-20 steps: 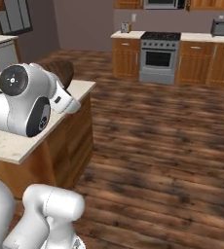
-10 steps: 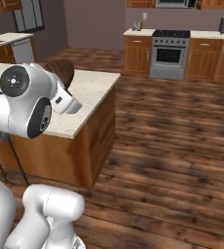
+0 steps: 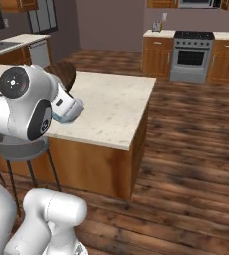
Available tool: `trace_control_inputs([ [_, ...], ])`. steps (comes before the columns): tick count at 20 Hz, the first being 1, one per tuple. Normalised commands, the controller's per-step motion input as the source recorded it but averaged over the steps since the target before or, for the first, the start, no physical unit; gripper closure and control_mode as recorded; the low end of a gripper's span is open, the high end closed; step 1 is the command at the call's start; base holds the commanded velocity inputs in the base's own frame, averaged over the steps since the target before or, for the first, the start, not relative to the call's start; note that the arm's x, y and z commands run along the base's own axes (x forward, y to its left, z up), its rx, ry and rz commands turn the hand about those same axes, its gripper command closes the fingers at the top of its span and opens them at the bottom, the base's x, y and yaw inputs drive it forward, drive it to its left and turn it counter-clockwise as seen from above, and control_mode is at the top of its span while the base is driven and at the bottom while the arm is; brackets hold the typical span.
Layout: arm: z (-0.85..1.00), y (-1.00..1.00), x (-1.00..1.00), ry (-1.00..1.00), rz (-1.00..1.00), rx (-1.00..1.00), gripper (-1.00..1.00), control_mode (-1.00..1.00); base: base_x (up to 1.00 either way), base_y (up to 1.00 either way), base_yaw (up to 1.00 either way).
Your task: Take the smaller bowl and place it next to the appetizer plate on the dining counter , and place the larger bowl next to the plate with cooked food.
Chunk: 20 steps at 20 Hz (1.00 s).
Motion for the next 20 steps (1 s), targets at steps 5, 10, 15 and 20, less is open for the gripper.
trace_control_inputs([
  [5, 0.00, 0.00, 0.00, 0.00, 0.00, 0.00, 1.00, 1.00, 0.00, 1.00, 0.00],
  [10, 0.00, 0.00, 0.00, 0.00, 0.00, 0.00, 1.00, 1.00, 0.00, 1.00, 0.00],
  [15, 0.00, 0.00, 0.00, 0.00, 0.00, 0.00, 1.00, 1.00, 0.00, 1.00, 0.00],
  [20, 0.00, 0.00, 0.00, 0.00, 0.00, 0.00, 1.00, 1.00, 0.02, 1.00, 0.00],
])
